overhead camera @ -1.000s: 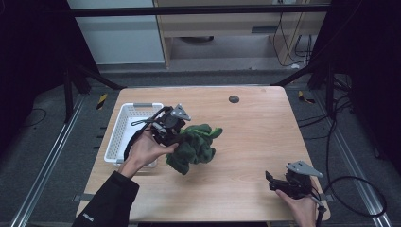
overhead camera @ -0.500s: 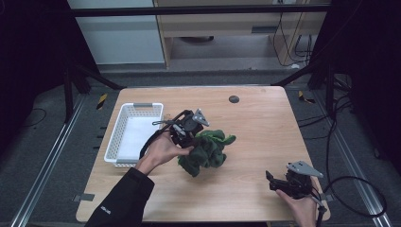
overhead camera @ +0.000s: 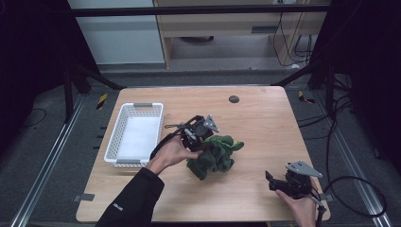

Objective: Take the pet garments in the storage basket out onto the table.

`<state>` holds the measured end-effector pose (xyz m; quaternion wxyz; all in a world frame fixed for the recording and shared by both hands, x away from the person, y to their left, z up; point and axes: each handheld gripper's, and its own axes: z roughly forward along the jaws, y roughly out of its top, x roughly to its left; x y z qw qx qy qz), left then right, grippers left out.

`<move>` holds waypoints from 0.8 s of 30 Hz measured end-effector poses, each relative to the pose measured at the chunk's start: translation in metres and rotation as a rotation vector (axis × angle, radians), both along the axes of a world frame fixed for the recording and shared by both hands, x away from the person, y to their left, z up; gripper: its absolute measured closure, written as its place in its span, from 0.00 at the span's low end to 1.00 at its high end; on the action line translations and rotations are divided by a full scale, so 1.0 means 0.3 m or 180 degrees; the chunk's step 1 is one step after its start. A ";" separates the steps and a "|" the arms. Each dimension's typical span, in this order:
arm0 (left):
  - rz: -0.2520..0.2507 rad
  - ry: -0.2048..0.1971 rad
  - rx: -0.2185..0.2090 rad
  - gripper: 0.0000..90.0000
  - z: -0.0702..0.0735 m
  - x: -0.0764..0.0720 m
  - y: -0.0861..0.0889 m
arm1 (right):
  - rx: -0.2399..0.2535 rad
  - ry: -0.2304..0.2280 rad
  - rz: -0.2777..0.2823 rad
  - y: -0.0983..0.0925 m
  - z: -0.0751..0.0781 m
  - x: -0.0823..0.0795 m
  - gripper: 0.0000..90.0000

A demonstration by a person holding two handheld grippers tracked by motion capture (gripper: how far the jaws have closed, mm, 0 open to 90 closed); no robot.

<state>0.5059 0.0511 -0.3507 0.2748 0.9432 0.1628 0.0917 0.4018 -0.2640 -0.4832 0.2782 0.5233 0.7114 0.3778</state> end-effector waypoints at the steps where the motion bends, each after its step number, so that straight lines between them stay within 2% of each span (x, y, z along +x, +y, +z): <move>1: -0.0003 0.0026 -0.0003 0.94 -0.009 0.002 0.000 | 0.0000 0.0001 -0.0001 0.000 0.000 0.000 0.11; 6: -0.0025 0.0141 0.0003 0.90 -0.061 0.013 -0.002 | -0.0001 0.0007 0.0012 0.003 -0.002 0.001 0.11; 8: -0.0043 0.0160 0.0024 0.88 -0.070 0.014 -0.004 | 0.0004 0.0015 0.0013 0.004 -0.002 0.000 0.11; 13: -0.0064 0.0222 0.0114 0.82 -0.125 0.018 -0.019 | 0.0000 0.0010 0.0020 0.002 -0.003 0.002 0.11; 20: -0.0080 0.0248 0.0124 0.73 -0.156 0.019 -0.020 | 0.0014 0.0025 0.0025 0.004 -0.004 0.001 0.11; 23: -0.0070 0.0245 0.0117 0.62 -0.164 0.019 -0.016 | 0.0007 0.0027 0.0028 0.005 -0.005 0.002 0.11; 24: -0.0060 0.0245 0.0111 0.62 -0.166 0.019 -0.014 | 0.0007 0.0027 0.0028 0.005 -0.005 0.002 0.11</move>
